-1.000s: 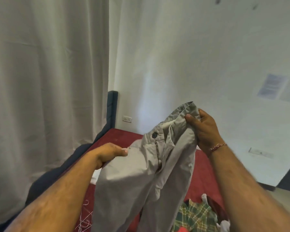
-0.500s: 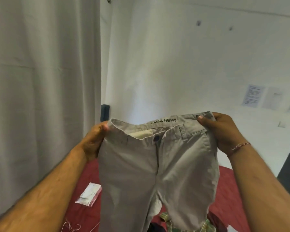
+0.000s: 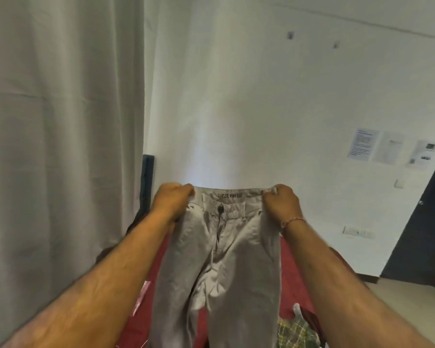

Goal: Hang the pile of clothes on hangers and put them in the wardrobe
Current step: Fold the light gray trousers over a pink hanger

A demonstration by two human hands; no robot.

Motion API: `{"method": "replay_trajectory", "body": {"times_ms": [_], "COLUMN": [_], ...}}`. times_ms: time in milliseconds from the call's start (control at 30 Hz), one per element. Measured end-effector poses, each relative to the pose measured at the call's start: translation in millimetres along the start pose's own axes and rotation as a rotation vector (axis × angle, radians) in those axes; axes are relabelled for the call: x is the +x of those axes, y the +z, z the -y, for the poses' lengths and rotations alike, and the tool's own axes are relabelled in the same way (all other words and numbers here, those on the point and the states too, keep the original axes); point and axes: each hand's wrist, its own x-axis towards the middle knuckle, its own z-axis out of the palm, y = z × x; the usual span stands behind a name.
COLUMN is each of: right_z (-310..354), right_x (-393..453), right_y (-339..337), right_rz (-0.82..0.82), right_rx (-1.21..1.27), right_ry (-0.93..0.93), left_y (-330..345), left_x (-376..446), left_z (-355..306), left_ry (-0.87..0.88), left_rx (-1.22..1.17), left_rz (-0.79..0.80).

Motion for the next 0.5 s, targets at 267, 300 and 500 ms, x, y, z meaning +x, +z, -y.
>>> {"method": "replay_trajectory", "body": {"times_ms": [267, 300, 500], "right_z": [108.8, 119.1, 125.4], "right_x": [-32.3, -35.5, -27.3], "right_y": [41.1, 37.4, 21.5], "right_rz": [0.164, 0.229, 0.239], "right_rx": [0.425, 0.455, 0.612], "right_ry": [-0.239, -0.292, -0.392], "left_y": [-3.1, -7.1, -37.6], "left_x": [-14.1, -15.0, 5.9], "left_z": [-55.1, -63.0, -81.5], "left_ry": [0.307, 0.342, 0.645], "left_rx": [-0.113, -0.172, -0.036], "left_rz": [0.217, 0.260, 0.471]}}
